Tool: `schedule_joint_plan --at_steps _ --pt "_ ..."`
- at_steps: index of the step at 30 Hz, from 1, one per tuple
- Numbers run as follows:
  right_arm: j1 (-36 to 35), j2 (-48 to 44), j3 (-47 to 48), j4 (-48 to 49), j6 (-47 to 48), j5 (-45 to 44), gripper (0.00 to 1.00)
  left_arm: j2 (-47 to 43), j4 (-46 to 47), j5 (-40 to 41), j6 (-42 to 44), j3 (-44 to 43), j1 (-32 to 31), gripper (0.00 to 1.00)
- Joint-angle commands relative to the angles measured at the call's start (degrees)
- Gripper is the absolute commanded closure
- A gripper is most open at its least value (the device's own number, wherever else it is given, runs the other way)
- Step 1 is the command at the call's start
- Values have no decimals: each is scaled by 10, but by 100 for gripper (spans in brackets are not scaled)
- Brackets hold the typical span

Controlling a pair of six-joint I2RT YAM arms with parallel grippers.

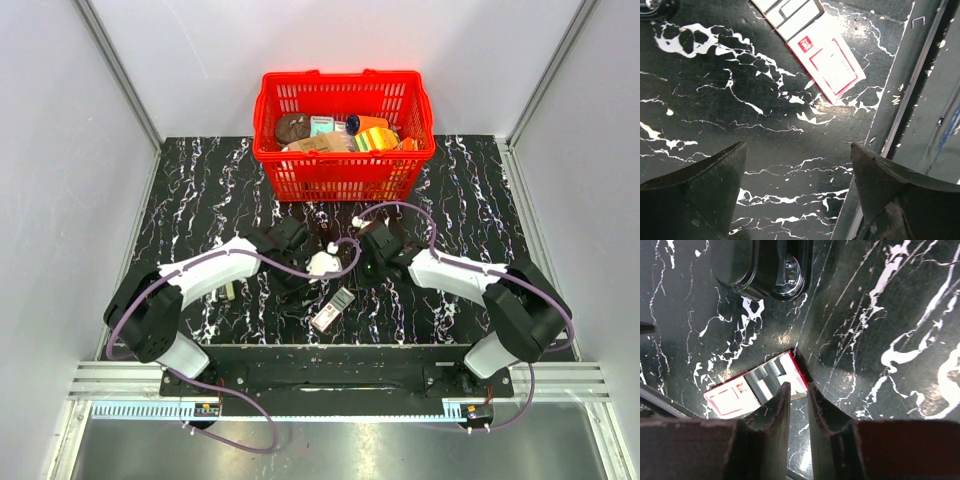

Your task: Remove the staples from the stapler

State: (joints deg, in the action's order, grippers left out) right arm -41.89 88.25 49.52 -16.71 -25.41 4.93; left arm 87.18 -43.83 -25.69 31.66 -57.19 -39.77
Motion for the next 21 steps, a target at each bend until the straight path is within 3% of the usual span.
schedule_joint_plan --at_steps 1,3,4,21 --pt "9 13 -19 84 -38 59 75 -9 62 60 31 22 -45 11" --pt "9 23 -23 98 -47 66 75 -8 78 87 31 33 -71 8" --pt "10 28 -23 101 -51 68 75 -6 82 99 31 37 -80 2" --pt "11 -17 -36 89 -42 40 77 39 160 174 27 69 -150 1"
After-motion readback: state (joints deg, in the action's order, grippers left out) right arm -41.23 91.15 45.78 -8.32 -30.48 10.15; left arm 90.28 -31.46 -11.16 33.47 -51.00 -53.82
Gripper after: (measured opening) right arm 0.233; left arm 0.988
